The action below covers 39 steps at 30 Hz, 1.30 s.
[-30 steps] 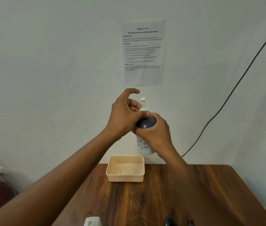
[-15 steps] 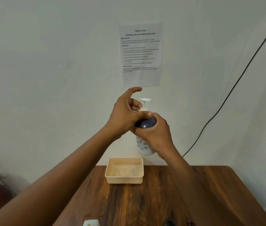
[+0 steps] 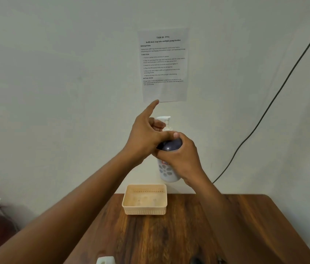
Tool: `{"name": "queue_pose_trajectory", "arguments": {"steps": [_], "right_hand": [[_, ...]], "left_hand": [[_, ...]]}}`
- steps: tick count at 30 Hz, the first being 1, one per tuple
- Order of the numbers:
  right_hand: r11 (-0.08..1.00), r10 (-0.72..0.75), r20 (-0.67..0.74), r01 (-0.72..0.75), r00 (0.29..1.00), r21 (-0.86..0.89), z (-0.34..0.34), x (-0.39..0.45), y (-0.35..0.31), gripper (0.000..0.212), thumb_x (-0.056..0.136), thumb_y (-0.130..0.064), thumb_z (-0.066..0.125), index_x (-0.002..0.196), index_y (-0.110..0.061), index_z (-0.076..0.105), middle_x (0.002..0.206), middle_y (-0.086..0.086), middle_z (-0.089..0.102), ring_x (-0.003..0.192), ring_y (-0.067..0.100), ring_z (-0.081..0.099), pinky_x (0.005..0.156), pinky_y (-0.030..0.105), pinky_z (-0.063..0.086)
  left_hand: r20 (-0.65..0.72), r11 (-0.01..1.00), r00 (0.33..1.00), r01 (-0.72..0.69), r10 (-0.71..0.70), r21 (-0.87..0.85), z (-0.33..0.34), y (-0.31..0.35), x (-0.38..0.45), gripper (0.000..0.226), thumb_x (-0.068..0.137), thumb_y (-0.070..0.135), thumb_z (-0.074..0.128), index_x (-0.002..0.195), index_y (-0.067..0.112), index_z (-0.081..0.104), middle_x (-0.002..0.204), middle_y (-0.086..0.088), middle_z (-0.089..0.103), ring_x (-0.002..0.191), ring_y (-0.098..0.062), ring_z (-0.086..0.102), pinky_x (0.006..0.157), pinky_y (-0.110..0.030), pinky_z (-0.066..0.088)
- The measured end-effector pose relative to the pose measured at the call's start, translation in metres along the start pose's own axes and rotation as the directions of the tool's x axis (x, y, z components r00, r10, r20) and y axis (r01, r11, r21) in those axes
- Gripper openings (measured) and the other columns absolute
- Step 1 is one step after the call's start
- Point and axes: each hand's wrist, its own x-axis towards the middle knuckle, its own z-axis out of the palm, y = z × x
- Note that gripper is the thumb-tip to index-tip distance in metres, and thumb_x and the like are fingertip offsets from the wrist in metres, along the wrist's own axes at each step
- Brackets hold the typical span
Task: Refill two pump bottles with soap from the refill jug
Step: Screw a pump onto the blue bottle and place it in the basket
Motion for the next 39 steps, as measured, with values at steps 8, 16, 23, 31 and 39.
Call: {"name": "queue_pose_trajectory", "arguments": {"steps": [8,16,23,31,39], "right_hand": [[1.000,0.019,0.003,-0.019,1.000,0.018,-0.003,-0.001,0.004,0.064,0.064,-0.044,0.092,0.117,-0.034,0.057,0.104,-0.020,0.062,0.092,0.009,0.063,0.071,0.017,0.051],[1.000,0.008,-0.007,-0.009,1.000,-0.009,-0.003,0.000,0.006,0.059,0.067,-0.045,0.090,0.114,-0.034,0.057,0.102,-0.021,0.062,0.092,0.003,0.062,0.066,0.008,0.045],[0.997,0.039,0.048,-0.042,0.998,0.069,-0.009,0.000,0.015,0.061,0.068,-0.044,0.091,0.116,-0.040,0.053,0.105,-0.024,0.060,0.094,0.010,0.063,0.071,0.016,0.049],[0.997,0.005,0.056,-0.009,0.998,0.081,-0.010,0.003,0.007,0.060,0.057,-0.057,0.084,0.110,-0.038,0.061,0.099,-0.019,0.069,0.088,0.003,0.068,0.070,0.015,0.052],[0.971,0.005,0.264,-0.069,0.964,0.230,-0.021,0.000,0.005,0.060,0.056,-0.046,0.088,0.111,-0.033,0.068,0.100,-0.009,0.074,0.091,0.014,0.073,0.075,0.030,0.061]], "left_hand": [[0.373,0.974,0.923,0.164,-0.096,-0.156,-0.019,0.011,0.007,0.102,0.093,-0.005,0.070,0.165,0.032,0.008,0.121,-0.008,0.077,0.115,-0.025,0.073,0.106,-0.040,0.054],[-0.005,0.982,0.997,-0.071,0.073,0.173,0.002,0.002,-0.002,0.103,0.075,0.022,0.093,0.159,0.034,0.034,0.089,0.004,0.073,0.087,-0.014,0.074,0.089,-0.027,0.061],[0.363,0.996,0.932,0.021,0.013,-0.090,-0.016,0.004,0.008,0.087,0.093,-0.008,0.067,0.163,0.024,0.026,0.111,-0.010,0.080,0.113,-0.022,0.074,0.101,-0.036,0.057],[0.095,0.963,0.995,-0.043,0.018,0.265,-0.003,0.005,-0.002,0.036,0.074,0.039,0.091,0.098,0.020,0.072,0.090,0.002,0.070,0.094,-0.025,0.069,0.087,-0.047,0.060],[0.299,0.983,0.954,-0.017,-0.039,0.182,-0.015,0.016,-0.003,0.015,0.091,0.021,0.078,0.099,0.008,0.080,0.104,-0.010,0.076,0.107,-0.027,0.070,0.106,-0.052,0.052]]}}
